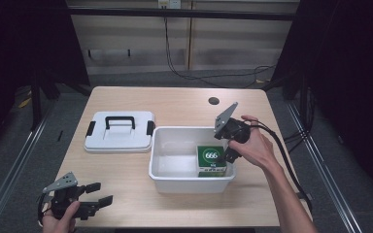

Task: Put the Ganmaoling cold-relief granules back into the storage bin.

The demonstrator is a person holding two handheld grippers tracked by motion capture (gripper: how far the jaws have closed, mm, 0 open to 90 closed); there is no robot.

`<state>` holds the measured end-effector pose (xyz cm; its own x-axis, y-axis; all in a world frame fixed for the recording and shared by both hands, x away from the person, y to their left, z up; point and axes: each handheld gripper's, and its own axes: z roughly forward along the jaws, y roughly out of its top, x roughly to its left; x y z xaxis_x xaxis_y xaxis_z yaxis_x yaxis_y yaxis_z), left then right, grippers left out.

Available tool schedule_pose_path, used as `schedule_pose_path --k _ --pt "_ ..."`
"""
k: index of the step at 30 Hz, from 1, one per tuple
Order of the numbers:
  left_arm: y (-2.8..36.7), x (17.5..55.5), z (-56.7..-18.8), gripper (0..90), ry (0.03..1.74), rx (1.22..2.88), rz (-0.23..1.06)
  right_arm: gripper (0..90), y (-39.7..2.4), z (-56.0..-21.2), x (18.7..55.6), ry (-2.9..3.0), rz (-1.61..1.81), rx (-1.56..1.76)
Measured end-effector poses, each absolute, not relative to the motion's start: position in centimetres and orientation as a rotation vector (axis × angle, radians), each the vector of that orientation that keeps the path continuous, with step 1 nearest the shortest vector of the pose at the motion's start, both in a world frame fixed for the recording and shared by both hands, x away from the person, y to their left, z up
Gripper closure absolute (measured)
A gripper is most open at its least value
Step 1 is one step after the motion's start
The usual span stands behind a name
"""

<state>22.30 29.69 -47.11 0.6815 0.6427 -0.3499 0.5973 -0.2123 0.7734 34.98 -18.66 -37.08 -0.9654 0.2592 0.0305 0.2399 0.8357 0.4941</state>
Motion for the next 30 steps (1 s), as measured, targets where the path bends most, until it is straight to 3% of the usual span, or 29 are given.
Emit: schedule_pose_path --k 18,30 --pt "29.7 22.2 -47.0 20.4 0.965 1.880 0.071 13.0 -23.9 -35.1 32.4 2.705 1.161 0.603" --pt "29.7 22.2 -47.0 20.4 0.967 1.883 0.068 13.6 -27.4 -36.0 29.6 2.572 1.236 0.700"
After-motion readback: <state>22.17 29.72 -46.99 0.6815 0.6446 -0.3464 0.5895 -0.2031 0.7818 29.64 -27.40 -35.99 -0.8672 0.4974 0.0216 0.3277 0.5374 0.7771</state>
